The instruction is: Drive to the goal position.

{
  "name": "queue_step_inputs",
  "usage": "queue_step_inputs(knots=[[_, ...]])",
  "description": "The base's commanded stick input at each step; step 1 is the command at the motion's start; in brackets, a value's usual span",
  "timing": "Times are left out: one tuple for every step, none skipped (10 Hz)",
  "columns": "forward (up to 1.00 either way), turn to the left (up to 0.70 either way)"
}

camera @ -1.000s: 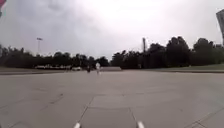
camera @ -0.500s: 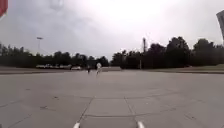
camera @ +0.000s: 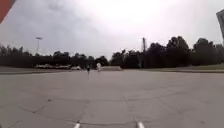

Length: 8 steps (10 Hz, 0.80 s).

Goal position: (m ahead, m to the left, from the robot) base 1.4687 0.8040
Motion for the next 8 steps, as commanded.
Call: queue_step_inputs(knots=[[0.50, 0.00], [0.50, 0.00], [0.50, 0.00], [0.50, 0.00], [0.50, 0.00], [0.50, 0.00], [0.50, 0.00], [0.50, 0.00]])
